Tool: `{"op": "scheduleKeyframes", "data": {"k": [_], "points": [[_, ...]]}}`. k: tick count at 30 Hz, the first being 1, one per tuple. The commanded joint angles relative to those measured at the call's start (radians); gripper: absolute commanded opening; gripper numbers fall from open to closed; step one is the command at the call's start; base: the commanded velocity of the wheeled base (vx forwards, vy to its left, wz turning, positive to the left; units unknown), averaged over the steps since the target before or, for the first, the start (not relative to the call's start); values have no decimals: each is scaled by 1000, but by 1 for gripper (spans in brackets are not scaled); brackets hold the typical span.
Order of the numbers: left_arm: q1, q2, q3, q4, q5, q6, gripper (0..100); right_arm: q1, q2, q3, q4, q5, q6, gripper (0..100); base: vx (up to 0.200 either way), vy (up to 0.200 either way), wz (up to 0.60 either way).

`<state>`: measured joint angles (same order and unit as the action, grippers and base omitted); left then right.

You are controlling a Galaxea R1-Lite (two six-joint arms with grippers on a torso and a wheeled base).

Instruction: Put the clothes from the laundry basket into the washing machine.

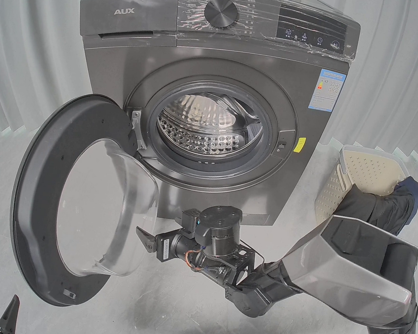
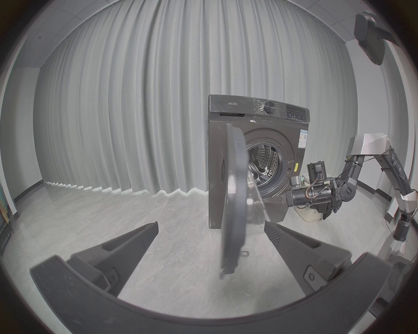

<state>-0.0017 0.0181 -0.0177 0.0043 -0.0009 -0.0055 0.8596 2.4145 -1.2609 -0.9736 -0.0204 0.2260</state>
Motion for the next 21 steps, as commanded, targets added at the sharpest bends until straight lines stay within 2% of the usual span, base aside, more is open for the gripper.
{"op": "scheduleKeyframes", "data": {"k": [1, 4, 14, 20, 21], "points": [[0, -18, 18, 0, 1, 1, 100, 22, 92, -111, 1, -9, 3, 100, 0, 0, 0], [0, -18, 18, 0, 1, -1, 100, 29, 121, -172, 1, -56, 4, 100, 0, 0, 0], [0, -18, 18, 0, 1, -1, 100, 9, 100, -158, 1, -67, 7, 100, 0, 0, 0], [0, -18, 18, 0, 1, -2, 100, -27, -35, 0, -13, -84, -14, 100, 0, 0, 0], [0, -18, 18, 0, 1, 1, 100, -47, -115, 93, -19, -84, -40, 100, 0, 0, 0]]}}
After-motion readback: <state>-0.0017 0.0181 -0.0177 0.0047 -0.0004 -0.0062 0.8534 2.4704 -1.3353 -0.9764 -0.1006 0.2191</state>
